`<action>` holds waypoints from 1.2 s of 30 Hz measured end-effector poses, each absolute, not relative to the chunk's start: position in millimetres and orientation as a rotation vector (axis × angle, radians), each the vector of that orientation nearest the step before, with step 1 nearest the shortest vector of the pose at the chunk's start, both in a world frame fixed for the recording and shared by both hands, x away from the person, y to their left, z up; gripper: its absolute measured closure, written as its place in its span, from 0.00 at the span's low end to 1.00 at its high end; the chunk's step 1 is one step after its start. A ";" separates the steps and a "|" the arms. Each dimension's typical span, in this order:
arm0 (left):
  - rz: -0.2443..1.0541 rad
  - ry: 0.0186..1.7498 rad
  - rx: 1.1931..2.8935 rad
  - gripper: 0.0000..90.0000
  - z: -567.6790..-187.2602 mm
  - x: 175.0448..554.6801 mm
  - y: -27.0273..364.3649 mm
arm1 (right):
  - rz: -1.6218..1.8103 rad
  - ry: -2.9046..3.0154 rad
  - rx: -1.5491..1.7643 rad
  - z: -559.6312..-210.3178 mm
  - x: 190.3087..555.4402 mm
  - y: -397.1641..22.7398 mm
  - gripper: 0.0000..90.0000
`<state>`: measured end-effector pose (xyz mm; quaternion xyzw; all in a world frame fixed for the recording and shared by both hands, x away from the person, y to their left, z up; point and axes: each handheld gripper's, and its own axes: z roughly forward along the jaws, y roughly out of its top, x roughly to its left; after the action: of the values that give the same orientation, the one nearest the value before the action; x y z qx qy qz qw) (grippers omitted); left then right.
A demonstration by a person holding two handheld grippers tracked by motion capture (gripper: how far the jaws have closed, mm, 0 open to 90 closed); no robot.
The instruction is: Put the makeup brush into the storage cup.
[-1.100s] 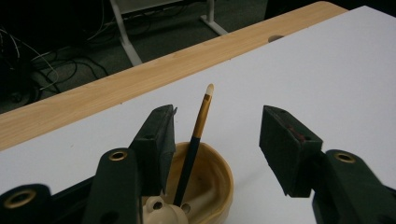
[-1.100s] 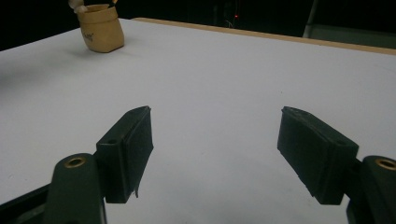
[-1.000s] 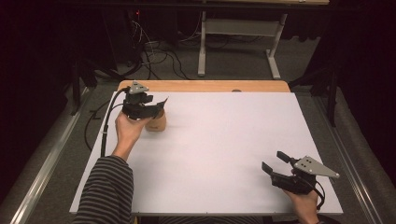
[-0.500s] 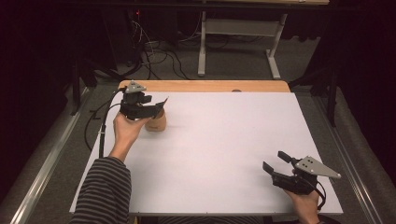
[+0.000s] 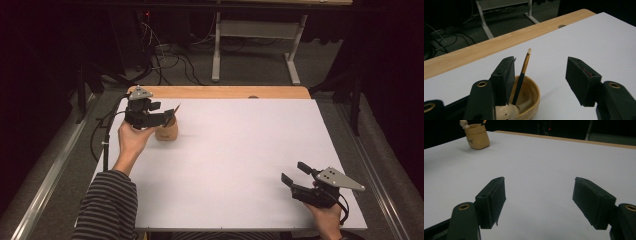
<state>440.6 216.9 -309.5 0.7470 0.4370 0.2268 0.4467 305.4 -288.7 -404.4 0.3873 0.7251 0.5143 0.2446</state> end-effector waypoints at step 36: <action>0.557 1.039 1.843 0.44 -296.6 415.6 230.3 | 1.394 1.978 1.069 -404.4 305.6 -289.6 0.32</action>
<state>415.6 230.3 -296.6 0.7485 0.4219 0.2263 0.4588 305.6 -289.6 -404.4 0.3917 0.7248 0.5108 0.2456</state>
